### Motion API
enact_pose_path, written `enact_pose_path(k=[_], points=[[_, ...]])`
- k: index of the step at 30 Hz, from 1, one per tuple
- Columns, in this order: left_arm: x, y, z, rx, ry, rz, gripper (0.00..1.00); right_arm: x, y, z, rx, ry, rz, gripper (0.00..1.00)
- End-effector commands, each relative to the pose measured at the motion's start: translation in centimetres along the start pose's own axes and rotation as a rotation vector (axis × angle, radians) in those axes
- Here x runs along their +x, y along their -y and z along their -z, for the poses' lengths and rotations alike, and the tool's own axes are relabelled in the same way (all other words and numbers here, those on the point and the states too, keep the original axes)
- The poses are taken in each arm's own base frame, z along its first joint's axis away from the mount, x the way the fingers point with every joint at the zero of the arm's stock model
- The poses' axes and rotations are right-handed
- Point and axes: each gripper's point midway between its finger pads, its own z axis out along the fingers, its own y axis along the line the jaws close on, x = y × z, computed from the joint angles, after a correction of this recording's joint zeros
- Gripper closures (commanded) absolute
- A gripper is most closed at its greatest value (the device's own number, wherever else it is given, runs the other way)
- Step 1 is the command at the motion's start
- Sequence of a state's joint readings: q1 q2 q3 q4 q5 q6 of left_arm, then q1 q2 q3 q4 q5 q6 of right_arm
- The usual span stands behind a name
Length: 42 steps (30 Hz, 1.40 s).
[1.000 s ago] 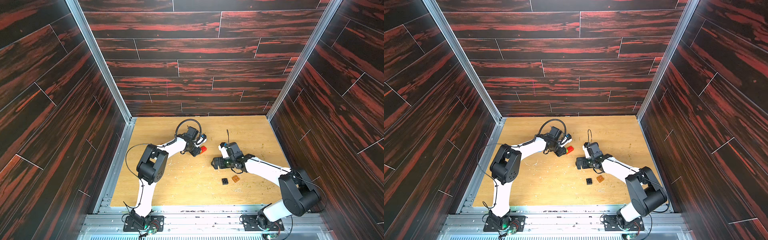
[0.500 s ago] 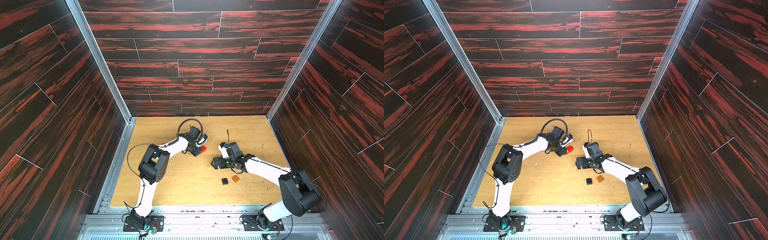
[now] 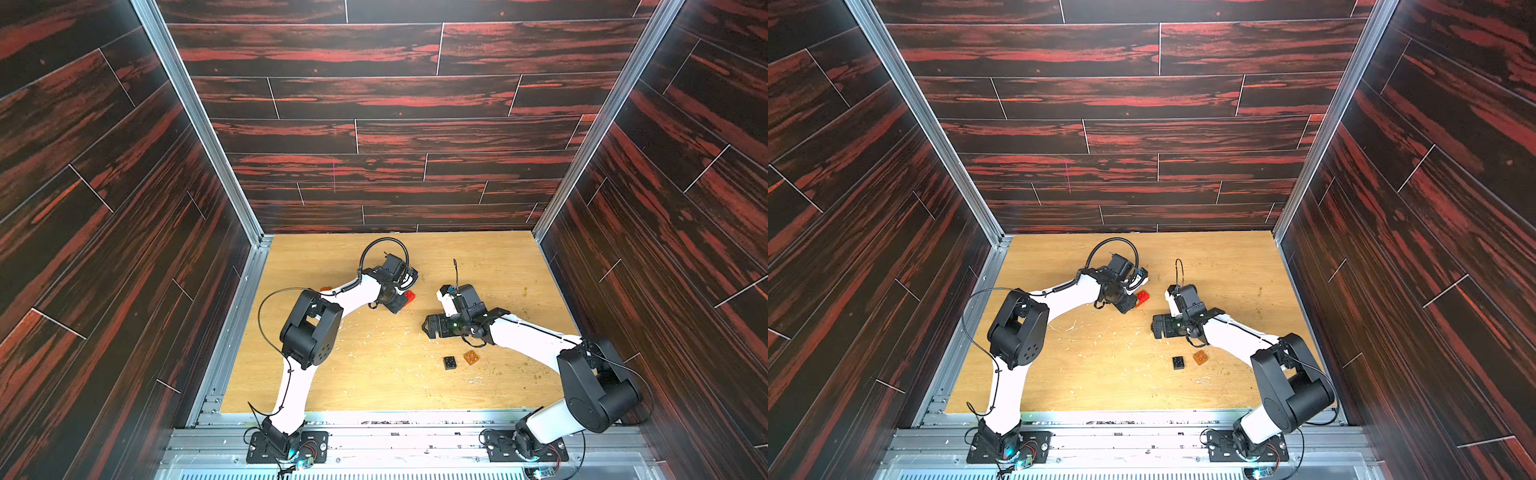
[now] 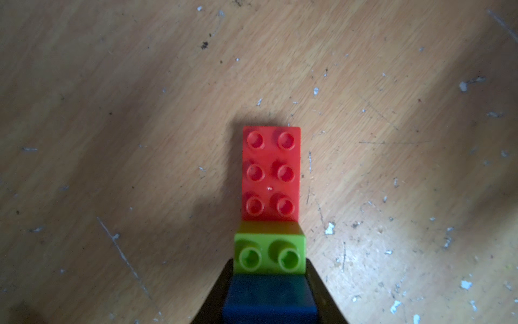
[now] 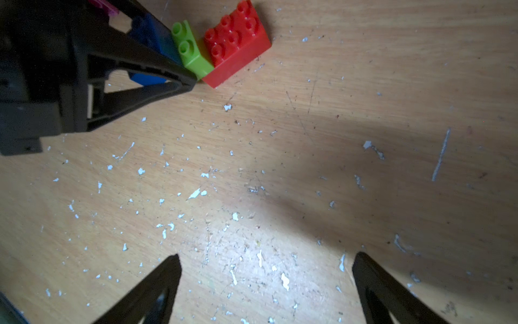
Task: Assemble the letter v with lego
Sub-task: Assemble the lego brick with the lego brick, then pick up the lego brick from the center of the board.
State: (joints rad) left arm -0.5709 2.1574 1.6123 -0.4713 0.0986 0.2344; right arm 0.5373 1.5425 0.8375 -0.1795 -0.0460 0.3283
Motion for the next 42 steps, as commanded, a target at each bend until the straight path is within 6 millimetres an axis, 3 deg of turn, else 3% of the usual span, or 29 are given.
enact_pose_path(k=[1, 9, 17, 33, 37, 42], points=[[0.8, -0.2, 0.0, -0.023, -0.042, 0.012, 0.57, 0.1, -0.5, 0.4, -0.015, -0.004, 0.002, 0.02], [-1.8, -0.9, 2.5, -0.065, 0.039, 0.015, 0.43, 0.2, -0.4, 0.6, -0.012, -0.003, -0.001, 0.02], [-1.1, -2.4, 2.2, -0.147, 0.019, 0.066, 0.41, 0.9, 0.5, 0.8, 0.042, -0.036, -0.006, 0.02], [-2.1, -9.5, 2.8, -0.386, 0.049, 0.173, 0.4, 5.1, -0.4, 2.8, 0.111, -0.102, 0.004, 0.02], [-2.8, -9.9, 2.7, -0.385, 0.062, 0.171, 0.39, 6.3, 0.0, 3.1, 0.142, -0.101, -0.009, 0.02], [-3.8, -8.5, 4.7, -0.314, 0.162, 0.206, 0.39, 7.2, -0.1, 3.6, 0.16, -0.098, -0.014, 0.02]])
